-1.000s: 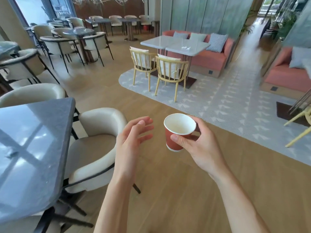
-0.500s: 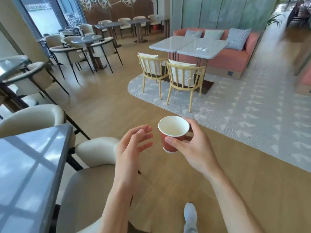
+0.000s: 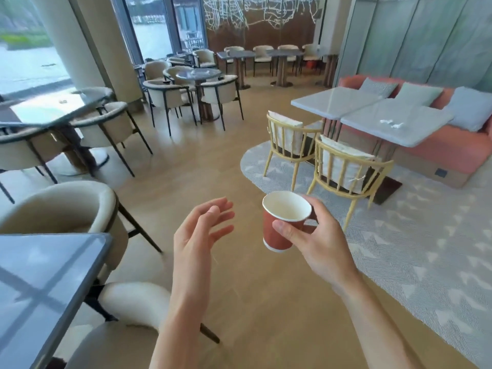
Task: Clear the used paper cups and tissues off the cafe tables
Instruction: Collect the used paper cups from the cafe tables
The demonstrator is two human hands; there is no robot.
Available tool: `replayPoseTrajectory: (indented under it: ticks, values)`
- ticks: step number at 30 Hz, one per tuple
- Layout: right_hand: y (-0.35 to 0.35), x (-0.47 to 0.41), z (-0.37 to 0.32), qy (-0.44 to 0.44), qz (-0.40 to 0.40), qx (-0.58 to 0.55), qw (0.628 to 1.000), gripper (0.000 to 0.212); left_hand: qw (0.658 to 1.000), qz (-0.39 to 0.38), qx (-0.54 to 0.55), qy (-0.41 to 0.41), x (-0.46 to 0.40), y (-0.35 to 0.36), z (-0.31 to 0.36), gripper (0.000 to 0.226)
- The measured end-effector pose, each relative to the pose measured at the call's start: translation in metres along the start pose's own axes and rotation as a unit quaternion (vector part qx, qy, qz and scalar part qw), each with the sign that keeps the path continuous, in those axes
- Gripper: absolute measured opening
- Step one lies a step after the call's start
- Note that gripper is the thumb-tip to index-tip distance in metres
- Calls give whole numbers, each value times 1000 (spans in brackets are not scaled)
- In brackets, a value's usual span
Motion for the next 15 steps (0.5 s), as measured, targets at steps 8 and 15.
replayPoseTrajectory:
  ticks: [8,15]
  values:
    - [50,-185,43,-14,-21,20,999,60,999,-19,-25,-32,-176,28,-77,33]
    - [80,-381,35,-29,3,44,999,59,999,-31,2,-17,-376,58,-91,33]
Point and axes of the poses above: each hand's wrist, its own x-axis away from the middle knuckle, its own y-axis out of the palm, z = x × y, the point moved 5 cm from there along -x, towards the middle knuckle, and after that the axes turned 11 degrees about x, right-handed, at the moved point
